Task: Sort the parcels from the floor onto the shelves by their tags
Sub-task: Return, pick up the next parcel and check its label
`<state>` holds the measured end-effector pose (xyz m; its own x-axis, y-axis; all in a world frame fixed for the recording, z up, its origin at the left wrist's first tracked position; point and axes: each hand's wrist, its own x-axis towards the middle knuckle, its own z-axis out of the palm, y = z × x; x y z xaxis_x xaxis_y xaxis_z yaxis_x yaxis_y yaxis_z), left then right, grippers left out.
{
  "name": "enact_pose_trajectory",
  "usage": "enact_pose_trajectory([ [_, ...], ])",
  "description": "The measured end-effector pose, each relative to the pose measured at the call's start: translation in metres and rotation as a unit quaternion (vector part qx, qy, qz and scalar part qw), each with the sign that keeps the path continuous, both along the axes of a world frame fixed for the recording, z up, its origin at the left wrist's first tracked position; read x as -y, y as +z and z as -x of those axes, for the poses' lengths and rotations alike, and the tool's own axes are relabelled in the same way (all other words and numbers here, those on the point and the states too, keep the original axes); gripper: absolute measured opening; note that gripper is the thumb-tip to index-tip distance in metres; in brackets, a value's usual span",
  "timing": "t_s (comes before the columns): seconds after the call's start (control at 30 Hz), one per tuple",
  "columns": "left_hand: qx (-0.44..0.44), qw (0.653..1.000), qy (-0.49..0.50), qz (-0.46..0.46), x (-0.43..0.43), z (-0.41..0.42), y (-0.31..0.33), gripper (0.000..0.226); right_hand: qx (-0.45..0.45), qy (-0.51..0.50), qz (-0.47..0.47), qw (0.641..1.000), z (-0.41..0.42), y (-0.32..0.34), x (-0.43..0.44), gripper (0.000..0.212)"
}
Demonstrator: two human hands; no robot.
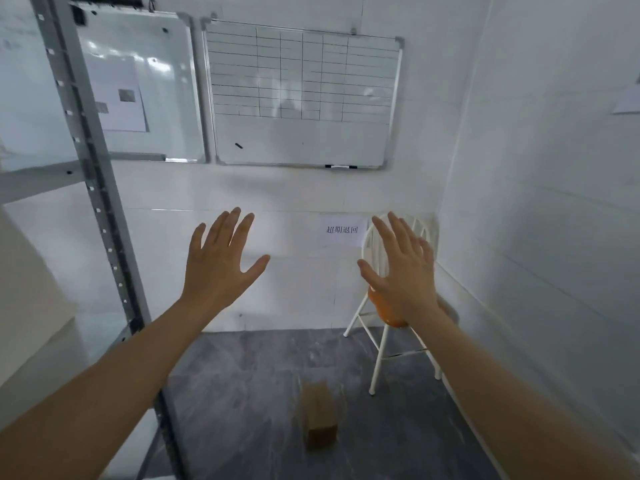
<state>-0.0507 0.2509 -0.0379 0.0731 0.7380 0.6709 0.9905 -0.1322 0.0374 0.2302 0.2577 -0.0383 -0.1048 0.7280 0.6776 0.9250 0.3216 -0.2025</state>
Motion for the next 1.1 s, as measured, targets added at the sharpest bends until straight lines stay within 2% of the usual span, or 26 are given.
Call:
enact_pose_trajectory([
  [0.27,0.027,0.999,0.026,0.013,-0.153,-0.002,-0.022,0.075,0.007,0.017,-0.004,1.000,0.003,-0.009,-0.161,0.076],
  [0.5,0.025,0.998,0.020,0.048,-0.272,0.011,-0.063,0.074,0.008,0.011,0.045,0.999,0.019,-0.046,-0.279,0.079],
  [0.83,0.053,0.991,-0.022,0.124,-0.421,0.038,-0.174,0.075,-0.037,-0.038,0.121,0.991,0.052,-0.165,-0.407,0.079],
  [1.1,0.061,0.975,-0.040,0.210,-0.473,0.022,-0.327,0.079,-0.038,-0.052,0.182,0.981,0.030,-0.322,-0.457,0.078],
])
